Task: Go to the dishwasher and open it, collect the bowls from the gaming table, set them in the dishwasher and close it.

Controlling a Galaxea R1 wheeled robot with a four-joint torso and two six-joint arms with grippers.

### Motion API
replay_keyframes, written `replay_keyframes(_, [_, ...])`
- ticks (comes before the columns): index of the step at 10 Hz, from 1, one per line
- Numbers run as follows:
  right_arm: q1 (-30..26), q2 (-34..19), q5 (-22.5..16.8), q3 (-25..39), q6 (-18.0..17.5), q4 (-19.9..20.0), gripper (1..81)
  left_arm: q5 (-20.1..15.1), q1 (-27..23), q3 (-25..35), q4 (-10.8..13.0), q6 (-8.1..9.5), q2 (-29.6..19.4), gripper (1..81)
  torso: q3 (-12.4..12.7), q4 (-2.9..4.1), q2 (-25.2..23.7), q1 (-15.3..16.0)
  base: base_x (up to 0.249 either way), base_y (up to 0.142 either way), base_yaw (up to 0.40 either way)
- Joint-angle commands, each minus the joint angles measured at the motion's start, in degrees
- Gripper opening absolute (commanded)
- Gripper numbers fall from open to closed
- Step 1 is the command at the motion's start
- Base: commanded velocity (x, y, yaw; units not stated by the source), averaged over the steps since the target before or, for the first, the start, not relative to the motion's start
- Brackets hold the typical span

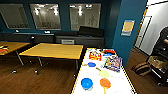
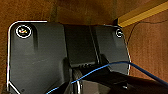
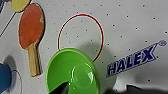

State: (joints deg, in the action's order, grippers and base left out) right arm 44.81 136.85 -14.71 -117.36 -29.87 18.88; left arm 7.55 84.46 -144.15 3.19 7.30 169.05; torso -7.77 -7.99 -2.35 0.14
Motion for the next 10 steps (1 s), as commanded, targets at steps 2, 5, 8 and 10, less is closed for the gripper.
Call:
replay_keyframes(2, [-6.87, -2.08, -2.07, 0.74, -0.1, 1.07, 81.1, -2.8, -2.49, 0.45, 0.06, -0.18, 0.07, 81.1, -0.24, -0.09, 0.02, 0.0, 0.0, 0.0, 0.0])
replay_keyframes(5, [-6.61, -2.17, -1.9, 0.66, -0.1, 1.07, 81.1, -2.8, -2.49, 0.45, 0.06, -0.18, 0.07, 81.1, -0.33, -0.09, 0.02, 0.05, 0.0, 0.0, 0.0])
replay_keyframes(8, [-5.83, -2.26, -1.63, 1.09, 0.16, 1.07, 81.1, -2.8, -2.49, 0.45, -0.03, -0.18, 0.07, 81.1, -0.33, -0.09, 0.05, 0.05, 0.0, 0.0, 0.0])
replay_keyframes(10, [-5.48, -2.52, -1.46, 1.79, 0.6, 0.9, 1.0, -2.8, -2.41, 0.45, -0.21, -0.18, -0.2, 81.1, -0.33, -0.09, 0.05, 0.05, 0.0, 0.0, 0.0])
